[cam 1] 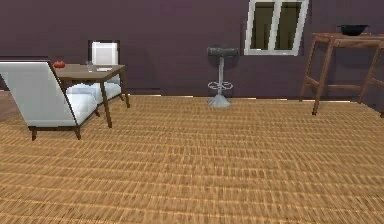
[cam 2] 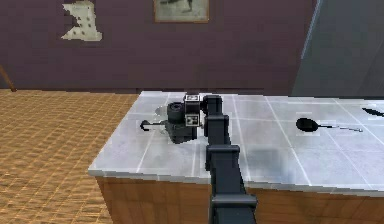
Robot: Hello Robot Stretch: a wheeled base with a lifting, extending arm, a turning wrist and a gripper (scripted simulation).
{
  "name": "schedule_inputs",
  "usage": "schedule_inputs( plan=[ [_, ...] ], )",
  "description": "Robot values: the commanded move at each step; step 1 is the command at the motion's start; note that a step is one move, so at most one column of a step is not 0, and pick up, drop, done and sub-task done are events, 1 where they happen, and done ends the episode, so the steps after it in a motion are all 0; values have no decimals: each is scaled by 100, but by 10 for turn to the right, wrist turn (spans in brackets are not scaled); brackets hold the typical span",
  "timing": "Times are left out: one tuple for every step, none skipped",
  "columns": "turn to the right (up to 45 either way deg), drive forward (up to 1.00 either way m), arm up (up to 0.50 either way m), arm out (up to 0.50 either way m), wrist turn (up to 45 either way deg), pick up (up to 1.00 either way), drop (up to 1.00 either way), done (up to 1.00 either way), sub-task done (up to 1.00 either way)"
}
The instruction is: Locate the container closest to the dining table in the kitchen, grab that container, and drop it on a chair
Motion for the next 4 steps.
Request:
schedule_inputs(
  plan=[
    [0,0,8,0,0,0,0,0,0],
    [0,0,0,0,-450,0,0,0,0],
    [0,0,0,0,-450,0,0,0,0],
    [0,0,0,0,-150,0,0,0,0]
  ],
)
